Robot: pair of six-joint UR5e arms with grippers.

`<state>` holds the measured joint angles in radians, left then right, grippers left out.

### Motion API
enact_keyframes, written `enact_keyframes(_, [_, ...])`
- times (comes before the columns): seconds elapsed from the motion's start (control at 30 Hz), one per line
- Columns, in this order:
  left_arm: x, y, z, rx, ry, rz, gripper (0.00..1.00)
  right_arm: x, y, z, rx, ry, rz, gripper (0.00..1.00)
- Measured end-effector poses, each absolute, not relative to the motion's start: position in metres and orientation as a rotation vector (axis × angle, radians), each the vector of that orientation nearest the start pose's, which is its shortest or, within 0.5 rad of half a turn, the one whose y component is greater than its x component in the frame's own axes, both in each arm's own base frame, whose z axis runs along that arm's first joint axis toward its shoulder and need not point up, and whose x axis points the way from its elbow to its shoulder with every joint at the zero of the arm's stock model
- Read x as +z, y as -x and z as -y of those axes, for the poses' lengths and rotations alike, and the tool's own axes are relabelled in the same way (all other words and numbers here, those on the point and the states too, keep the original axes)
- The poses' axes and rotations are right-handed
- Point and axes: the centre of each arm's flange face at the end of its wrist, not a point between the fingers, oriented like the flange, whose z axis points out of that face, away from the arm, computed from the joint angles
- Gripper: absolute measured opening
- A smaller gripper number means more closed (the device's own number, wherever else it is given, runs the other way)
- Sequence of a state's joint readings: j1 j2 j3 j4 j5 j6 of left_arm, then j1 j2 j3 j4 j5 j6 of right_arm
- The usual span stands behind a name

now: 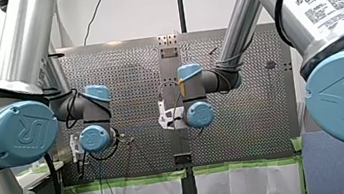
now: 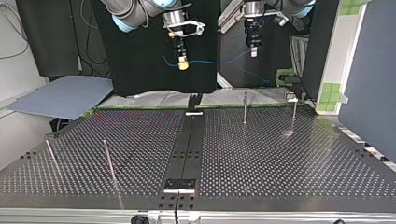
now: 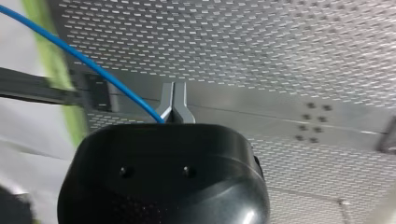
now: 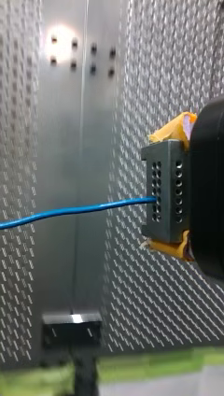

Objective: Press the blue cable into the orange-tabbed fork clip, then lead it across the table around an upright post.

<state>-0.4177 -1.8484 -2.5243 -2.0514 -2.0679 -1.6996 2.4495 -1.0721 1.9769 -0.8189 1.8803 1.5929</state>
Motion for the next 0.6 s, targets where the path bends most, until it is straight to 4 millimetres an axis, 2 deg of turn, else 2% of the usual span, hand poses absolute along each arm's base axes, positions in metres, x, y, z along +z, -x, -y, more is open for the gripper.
enact_keyframes(0.07, [0.098,-0.261,0.209,-0.010,0.151,-1.657,0.00,0.120,-0.477,0.261,1.573,-1.680,0.922,0.00])
enact_keyframes(0.23, [0.107,-0.265,0.210,-0.041,0.183,-1.607,0.00,0.107,-0.482,0.263,1.612,-1.676,0.926,0.00])
enact_keyframes(0.6, [0.088,-0.281,0.198,0.034,0.198,-1.600,0.00,0.073,-0.503,0.277,1.661,-1.666,0.915,0.00])
